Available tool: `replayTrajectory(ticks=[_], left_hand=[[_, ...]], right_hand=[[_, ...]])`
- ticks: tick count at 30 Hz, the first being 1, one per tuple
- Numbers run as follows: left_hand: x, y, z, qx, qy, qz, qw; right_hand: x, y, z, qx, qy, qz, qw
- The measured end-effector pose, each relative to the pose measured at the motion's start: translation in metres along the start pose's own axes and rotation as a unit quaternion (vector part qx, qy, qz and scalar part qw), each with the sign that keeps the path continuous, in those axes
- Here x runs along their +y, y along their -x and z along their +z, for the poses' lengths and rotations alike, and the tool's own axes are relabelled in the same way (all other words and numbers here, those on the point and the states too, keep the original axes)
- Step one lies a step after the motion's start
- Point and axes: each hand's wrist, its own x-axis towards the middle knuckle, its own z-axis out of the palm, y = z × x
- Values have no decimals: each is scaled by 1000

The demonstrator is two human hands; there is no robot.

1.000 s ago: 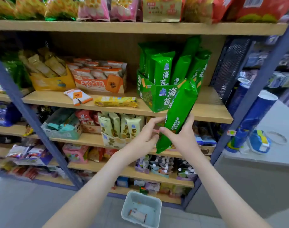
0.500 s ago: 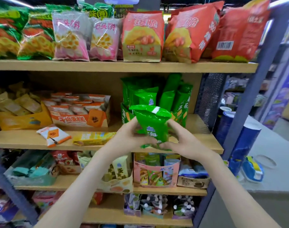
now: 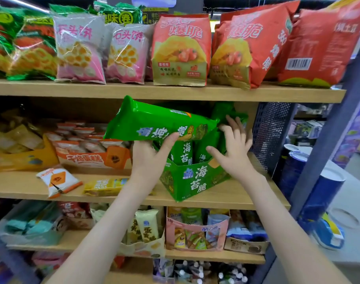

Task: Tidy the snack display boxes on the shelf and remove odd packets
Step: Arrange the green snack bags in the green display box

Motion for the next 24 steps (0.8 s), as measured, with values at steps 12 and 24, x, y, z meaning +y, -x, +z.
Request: replayTrajectory(ticks=[12,24], left_hand=[[6,-20,7,-33,-119,43,991],[3,-44,32,-216,-358,62,906]], right_hand=[[8,19,15,111,4,-112,987],[11,27,14,163,-11,-123,979]])
